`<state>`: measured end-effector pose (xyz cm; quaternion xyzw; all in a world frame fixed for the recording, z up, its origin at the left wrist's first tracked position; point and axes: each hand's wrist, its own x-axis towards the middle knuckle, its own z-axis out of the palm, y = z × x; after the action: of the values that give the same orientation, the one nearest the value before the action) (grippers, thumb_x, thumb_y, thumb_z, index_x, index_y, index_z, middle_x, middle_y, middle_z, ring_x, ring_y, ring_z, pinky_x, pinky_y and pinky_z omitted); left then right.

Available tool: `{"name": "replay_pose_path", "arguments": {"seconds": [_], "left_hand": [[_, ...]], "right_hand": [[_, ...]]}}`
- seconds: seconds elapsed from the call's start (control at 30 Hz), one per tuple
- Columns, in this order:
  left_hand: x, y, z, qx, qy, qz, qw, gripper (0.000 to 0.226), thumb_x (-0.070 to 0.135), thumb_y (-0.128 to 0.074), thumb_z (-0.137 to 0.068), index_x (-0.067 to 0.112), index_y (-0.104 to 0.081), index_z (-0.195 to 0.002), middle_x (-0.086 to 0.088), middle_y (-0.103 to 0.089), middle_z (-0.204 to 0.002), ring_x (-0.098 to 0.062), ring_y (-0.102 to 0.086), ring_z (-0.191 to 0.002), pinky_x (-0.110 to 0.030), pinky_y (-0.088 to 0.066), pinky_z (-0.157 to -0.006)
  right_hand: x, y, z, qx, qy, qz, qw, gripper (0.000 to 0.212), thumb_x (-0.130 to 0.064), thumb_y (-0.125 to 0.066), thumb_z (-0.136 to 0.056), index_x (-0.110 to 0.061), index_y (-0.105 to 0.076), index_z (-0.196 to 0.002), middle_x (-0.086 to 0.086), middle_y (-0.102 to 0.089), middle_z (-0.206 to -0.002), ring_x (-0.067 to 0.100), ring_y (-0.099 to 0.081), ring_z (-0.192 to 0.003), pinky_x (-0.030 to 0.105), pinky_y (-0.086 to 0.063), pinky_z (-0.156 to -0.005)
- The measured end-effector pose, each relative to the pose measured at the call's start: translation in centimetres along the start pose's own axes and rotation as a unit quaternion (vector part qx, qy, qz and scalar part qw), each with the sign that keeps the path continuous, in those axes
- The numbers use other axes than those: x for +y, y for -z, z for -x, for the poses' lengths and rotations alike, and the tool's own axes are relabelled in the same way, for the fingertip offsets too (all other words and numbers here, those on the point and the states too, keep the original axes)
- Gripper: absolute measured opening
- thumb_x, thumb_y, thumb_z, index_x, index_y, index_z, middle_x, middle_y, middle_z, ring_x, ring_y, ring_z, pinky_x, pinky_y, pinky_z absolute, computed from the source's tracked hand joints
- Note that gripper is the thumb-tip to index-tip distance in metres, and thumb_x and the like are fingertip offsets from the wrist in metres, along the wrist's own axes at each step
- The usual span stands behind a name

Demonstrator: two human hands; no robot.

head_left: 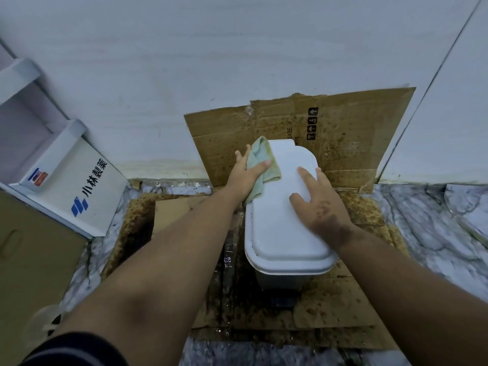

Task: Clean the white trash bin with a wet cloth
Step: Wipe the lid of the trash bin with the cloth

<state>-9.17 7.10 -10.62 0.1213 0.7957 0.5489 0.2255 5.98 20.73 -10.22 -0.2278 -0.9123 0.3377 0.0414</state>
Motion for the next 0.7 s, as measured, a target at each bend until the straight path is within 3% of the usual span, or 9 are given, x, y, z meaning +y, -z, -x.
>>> {"name": "replay_pose_path", "arguments": {"seconds": [0.17,0.27,0.4,0.57,0.7], "left_hand": [[-1.9,-0.5,6.2,-0.012,-0.002,0.009,1.000,0.086,0.051,-0.066,-0.094,0.040,-0.014,-0.161,0.002,0.001,-0.172,-0.021,-0.021,-0.155,-0.029,-0.028,-0.106],[-3.7,-1.1,10.6,-0.006,-0.007,0.028,1.000,0.084,0.048,-0.069,-0.093,0.041,-0.018,-0.160,0.005,-0.002,-0.172,-0.017,-0.020,-0.155,-0.030,-0.028,-0.114],[-6.0,-2.9,15.3,0.039,-0.027,0.032,0.998,0.090,0.060,-0.066,-0.085,0.038,-0.023,-0.160,0.013,-0.006,-0.171,-0.005,-0.006,-0.156,-0.042,-0.019,-0.127],[-7.1,-6.1,19.7,0.159,-0.062,0.071,0.983,0.076,0.052,-0.067,-0.086,0.036,-0.033,-0.153,0.012,-0.015,-0.168,0.002,-0.008,-0.154,-0.020,-0.018,-0.122],[-6.8,-4.9,18.2,0.124,-0.050,0.048,0.990,0.087,0.066,-0.057,-0.082,0.028,-0.035,-0.157,0.014,-0.016,-0.167,0.001,-0.010,-0.154,-0.024,-0.018,-0.124]], "right_hand": [[0.2,-0.1,-0.1,-0.001,0.004,0.006,1.000,0.068,-0.046,-0.049,-0.094,-0.035,-0.021,-0.156,0.008,-0.011,-0.166,0.026,-0.010,-0.154,0.046,-0.022,-0.122],[0.2,0.0,0.2,-0.003,0.005,0.012,1.000,0.071,-0.053,-0.045,-0.090,-0.037,-0.021,-0.155,0.008,-0.011,-0.166,0.027,-0.012,-0.153,0.049,-0.023,-0.121],[-0.1,0.1,0.6,-0.010,0.001,0.014,1.000,0.072,-0.054,-0.043,-0.089,-0.037,-0.020,-0.155,0.009,-0.011,-0.166,0.028,-0.012,-0.154,0.048,-0.021,-0.122],[-0.5,0.4,1.2,-0.012,0.003,0.013,1.000,0.069,-0.051,-0.045,-0.092,-0.036,-0.021,-0.155,0.011,-0.011,-0.166,0.030,-0.013,-0.153,0.049,-0.022,-0.122],[-0.4,0.3,1.0,-0.008,0.010,0.017,1.000,0.066,-0.043,-0.049,-0.097,-0.032,-0.021,-0.157,0.014,-0.011,-0.166,0.029,-0.011,-0.154,0.044,-0.019,-0.122]]}}
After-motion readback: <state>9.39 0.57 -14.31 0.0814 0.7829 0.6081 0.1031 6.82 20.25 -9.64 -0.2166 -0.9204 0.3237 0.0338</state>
